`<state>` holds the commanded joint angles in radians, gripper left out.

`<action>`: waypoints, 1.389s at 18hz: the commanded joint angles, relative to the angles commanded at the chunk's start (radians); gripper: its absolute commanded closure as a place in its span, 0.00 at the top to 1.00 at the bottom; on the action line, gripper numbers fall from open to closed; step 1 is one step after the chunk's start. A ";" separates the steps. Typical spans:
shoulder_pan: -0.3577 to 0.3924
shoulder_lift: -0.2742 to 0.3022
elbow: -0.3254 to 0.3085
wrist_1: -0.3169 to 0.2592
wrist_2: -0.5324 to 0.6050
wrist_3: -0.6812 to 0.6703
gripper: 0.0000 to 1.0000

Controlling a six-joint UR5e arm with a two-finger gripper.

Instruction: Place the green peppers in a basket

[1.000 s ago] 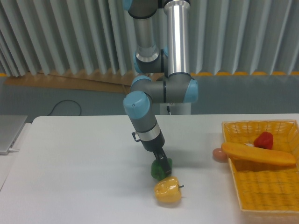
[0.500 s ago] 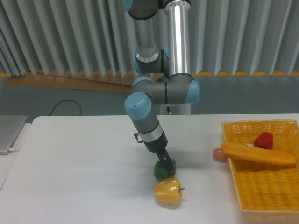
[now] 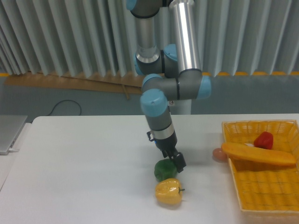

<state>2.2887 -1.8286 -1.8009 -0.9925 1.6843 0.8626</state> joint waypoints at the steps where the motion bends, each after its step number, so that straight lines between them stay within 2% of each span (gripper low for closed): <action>1: 0.000 0.003 0.006 -0.002 -0.002 -0.014 1.00; 3: -0.009 0.006 0.009 -0.003 0.001 -0.028 1.00; 7: -0.023 -0.027 0.018 0.002 0.003 -0.103 1.00; 14: -0.067 -0.067 0.070 0.002 0.003 -0.105 1.00; 25: -0.067 -0.126 0.097 0.011 0.003 -0.103 1.00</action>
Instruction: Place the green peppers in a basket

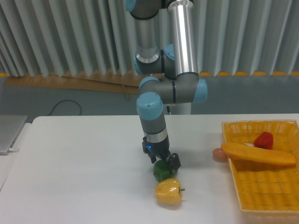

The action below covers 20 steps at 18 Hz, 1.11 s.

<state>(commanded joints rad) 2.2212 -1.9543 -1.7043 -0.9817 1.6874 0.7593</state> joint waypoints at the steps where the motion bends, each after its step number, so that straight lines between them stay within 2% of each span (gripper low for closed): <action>1: 0.000 0.000 0.002 0.000 0.000 0.000 1.00; 4: 0.000 -0.002 0.002 -0.002 0.002 0.005 1.00; 5: 0.000 -0.002 0.002 -0.002 0.002 0.006 0.89; 6: 0.002 0.000 0.000 -0.003 0.002 0.006 0.68; 7: 0.002 0.000 0.000 -0.003 0.002 0.008 0.59; 11: 0.002 0.002 0.008 -0.006 0.011 0.009 0.41; 12: 0.000 0.002 0.008 -0.006 0.029 0.012 0.38; 16: 0.003 0.011 0.014 -0.009 0.052 0.041 0.38; 20: 0.015 0.061 0.014 -0.014 0.048 0.043 0.38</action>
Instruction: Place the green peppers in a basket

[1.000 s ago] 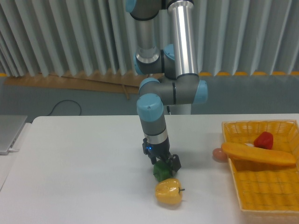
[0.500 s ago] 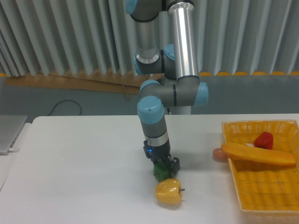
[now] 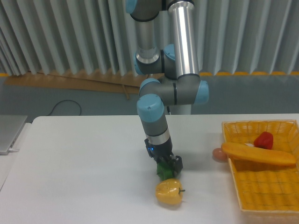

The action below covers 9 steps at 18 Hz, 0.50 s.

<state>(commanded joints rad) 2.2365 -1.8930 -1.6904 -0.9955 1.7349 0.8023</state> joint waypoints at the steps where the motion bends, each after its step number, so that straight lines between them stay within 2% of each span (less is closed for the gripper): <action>1: 0.003 0.006 -0.002 -0.003 0.002 0.002 0.38; 3: 0.020 0.024 0.000 -0.043 0.002 0.038 0.38; 6: 0.061 0.066 0.008 -0.110 -0.020 0.214 0.39; 9: 0.080 0.081 0.028 -0.167 -0.018 0.262 0.39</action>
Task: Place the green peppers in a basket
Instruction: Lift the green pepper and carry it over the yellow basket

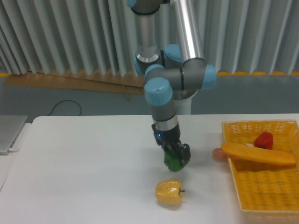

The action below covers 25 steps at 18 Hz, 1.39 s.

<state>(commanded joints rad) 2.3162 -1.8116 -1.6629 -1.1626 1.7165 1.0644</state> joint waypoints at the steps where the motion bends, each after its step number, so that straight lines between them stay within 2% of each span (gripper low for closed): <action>1: 0.006 0.005 0.002 -0.012 -0.002 0.027 0.39; 5: 0.028 0.029 0.020 -0.080 -0.002 0.190 0.39; 10: 0.064 0.055 0.026 -0.137 -0.008 0.438 0.39; 14: 0.107 0.086 0.025 -0.172 -0.121 0.549 0.39; 16: 0.121 0.109 0.025 -0.201 -0.127 0.594 0.39; 18: 0.147 0.118 0.023 -0.207 -0.127 0.632 0.39; 22: 0.245 0.117 0.022 -0.223 -0.130 0.837 0.39; 25: 0.301 0.112 0.020 -0.223 -0.132 0.930 0.39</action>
<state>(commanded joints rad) 2.6168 -1.6996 -1.6429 -1.3852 1.5846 1.9939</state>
